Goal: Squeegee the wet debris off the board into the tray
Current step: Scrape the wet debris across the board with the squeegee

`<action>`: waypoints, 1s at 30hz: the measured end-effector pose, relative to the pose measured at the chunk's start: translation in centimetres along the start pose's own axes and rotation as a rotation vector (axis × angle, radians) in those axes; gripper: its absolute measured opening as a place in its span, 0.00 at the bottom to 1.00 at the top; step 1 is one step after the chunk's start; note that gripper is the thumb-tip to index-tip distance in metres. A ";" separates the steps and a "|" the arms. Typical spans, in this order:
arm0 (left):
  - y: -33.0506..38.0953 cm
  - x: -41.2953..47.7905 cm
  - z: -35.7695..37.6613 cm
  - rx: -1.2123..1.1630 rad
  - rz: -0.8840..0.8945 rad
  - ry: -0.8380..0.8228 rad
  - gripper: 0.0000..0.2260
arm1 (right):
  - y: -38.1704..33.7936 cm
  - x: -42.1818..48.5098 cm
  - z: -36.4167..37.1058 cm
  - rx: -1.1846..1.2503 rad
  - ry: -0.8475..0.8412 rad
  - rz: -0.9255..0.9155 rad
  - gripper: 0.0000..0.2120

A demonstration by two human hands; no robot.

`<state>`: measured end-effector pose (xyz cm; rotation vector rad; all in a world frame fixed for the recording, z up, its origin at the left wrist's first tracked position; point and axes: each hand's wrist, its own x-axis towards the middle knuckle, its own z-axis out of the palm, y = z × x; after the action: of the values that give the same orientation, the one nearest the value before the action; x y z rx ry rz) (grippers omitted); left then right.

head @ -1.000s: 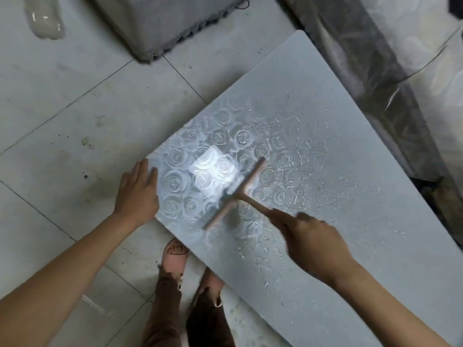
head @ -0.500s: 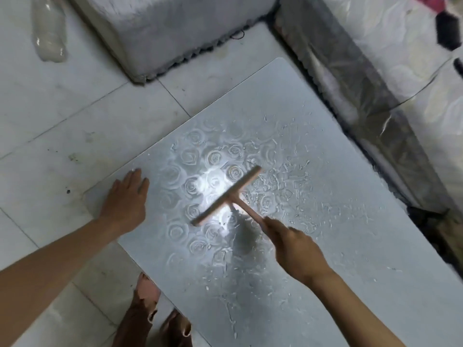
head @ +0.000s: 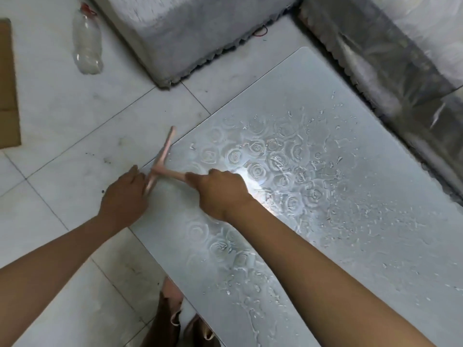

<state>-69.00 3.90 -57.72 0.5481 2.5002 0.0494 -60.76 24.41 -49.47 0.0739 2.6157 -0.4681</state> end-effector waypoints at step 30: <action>-7.4 -0.3 1.1 -0.515 -0.120 -0.072 0.24 | -7.4 -7.0 -1.6 -0.099 -0.042 0.208 0.25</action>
<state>-70.93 -3.11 -59.64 0.1798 2.3157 0.5961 -56.23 18.23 -42.60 0.2974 2.5495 -0.2643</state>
